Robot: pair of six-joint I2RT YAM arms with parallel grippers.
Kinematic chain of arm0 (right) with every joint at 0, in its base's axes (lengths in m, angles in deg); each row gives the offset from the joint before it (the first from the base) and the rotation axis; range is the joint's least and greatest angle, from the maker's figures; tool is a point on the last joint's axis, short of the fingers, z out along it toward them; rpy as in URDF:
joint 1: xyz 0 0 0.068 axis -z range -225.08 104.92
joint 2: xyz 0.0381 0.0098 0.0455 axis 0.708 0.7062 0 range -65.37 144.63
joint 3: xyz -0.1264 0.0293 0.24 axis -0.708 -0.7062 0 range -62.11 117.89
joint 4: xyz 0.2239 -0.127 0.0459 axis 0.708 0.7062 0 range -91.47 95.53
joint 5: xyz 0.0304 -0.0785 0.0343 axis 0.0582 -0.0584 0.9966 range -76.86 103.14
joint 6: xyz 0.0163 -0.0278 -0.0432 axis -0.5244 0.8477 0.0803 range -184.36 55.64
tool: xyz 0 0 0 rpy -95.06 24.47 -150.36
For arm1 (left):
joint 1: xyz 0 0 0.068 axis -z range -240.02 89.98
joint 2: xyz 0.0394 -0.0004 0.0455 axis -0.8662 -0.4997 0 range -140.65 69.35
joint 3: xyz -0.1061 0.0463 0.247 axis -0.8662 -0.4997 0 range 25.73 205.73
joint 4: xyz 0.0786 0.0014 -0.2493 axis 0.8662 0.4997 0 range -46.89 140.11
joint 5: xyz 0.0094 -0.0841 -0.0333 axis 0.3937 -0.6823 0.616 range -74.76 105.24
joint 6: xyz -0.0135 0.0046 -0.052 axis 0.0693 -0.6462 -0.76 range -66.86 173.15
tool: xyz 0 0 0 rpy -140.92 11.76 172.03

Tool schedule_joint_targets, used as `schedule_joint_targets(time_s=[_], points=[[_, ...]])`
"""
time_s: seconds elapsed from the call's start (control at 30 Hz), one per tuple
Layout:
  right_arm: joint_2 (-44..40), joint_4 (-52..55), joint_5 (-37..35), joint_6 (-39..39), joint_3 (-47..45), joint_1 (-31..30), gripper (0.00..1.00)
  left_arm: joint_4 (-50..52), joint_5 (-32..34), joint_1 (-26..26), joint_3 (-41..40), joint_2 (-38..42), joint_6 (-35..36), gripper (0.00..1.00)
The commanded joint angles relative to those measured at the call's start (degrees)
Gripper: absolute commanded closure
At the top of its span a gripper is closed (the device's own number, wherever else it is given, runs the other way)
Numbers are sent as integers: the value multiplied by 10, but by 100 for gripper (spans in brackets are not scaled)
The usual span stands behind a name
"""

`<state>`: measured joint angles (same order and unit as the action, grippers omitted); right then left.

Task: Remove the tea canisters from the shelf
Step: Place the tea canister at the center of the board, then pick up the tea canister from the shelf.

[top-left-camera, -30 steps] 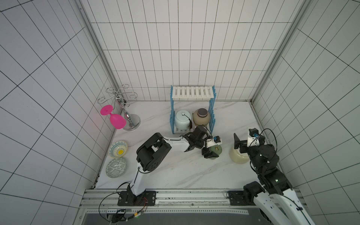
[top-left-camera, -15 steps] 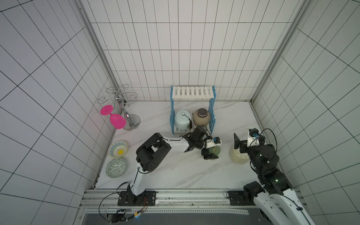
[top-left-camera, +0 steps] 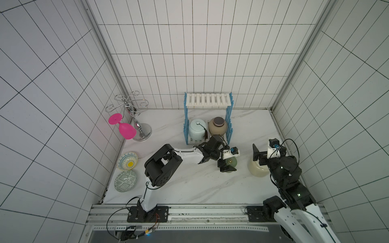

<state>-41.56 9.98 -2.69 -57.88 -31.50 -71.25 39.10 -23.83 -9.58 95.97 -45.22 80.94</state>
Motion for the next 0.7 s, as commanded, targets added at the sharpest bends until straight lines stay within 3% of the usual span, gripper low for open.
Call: schedule_joint_targets(time_s=[0.0, 0.47, 0.67], points=[[-3, -11, -2, 2, -15, 8, 1, 38, -12, 2, 14, 31, 3, 1], [0, -8, 2, -1, -13, 8, 1, 218, 49, -2, 81, 115, -78, 2], [2, -1, 5, -6, -6, 8, 1, 276, 63, -38, 96, 161, -120, 2]])
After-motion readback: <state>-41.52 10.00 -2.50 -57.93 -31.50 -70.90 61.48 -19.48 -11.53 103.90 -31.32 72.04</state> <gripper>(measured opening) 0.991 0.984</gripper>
